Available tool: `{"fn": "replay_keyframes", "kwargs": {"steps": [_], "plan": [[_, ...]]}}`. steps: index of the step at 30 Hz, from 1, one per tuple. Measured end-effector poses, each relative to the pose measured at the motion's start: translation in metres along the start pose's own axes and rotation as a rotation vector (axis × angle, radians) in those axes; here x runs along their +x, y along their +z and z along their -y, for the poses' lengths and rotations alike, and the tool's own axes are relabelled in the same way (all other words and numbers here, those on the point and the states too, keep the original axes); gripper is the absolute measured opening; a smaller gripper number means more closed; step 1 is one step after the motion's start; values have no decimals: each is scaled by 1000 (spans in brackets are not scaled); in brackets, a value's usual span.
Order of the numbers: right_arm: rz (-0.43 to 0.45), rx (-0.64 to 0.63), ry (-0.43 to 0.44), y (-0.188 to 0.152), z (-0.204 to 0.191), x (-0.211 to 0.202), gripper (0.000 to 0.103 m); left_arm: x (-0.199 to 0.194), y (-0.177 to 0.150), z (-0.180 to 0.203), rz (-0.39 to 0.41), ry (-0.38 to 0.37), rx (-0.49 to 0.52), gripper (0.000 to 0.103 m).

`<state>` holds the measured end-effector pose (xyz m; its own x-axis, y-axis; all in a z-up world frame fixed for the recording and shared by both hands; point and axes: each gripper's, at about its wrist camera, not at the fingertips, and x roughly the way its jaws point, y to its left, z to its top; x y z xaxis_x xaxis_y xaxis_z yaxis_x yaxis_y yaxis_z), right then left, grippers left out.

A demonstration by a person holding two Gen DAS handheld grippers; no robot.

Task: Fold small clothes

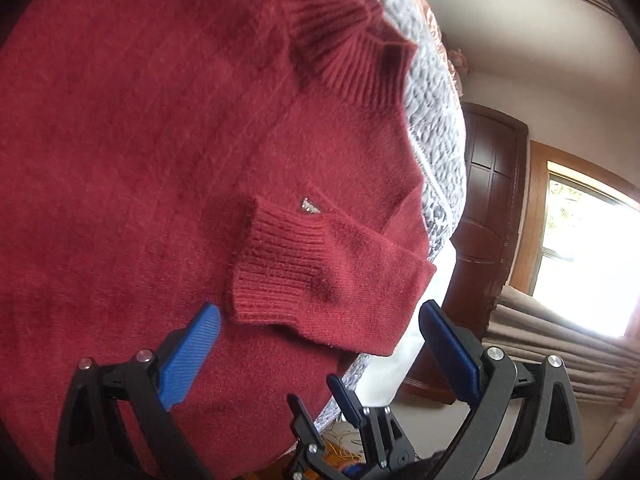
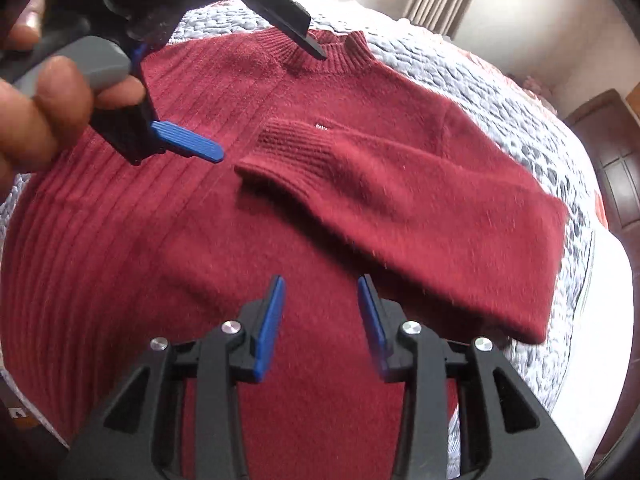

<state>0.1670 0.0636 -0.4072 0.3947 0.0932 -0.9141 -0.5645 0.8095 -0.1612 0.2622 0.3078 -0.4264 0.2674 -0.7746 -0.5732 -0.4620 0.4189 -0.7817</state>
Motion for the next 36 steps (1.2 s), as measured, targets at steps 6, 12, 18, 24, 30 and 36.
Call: {"fn": "replay_keyframes", "kwargs": {"steps": [6, 12, 18, 24, 30, 36], "plan": [[-25, 82, 34, -22, 9, -9, 42, 27, 2, 1, -14, 105, -7, 80], [9, 144, 59, -16, 13, -25, 46, 38, 6, 10, -39, 205, 4, 21], [0, 148, 78, -22, 6, -32, 47, 11, 1, 70, 34, 250, 238, 15], [-20, 172, 110, -26, 1, -33, 47, -51, -10, 151, 149, 298, 531, 15], [-36, 184, 142, -26, -6, -28, 47, -114, -5, 150, 243, 379, 641, 15], [-53, 167, 152, -25, -14, -23, 47, -148, 13, 78, 268, 431, 576, 15]]}}
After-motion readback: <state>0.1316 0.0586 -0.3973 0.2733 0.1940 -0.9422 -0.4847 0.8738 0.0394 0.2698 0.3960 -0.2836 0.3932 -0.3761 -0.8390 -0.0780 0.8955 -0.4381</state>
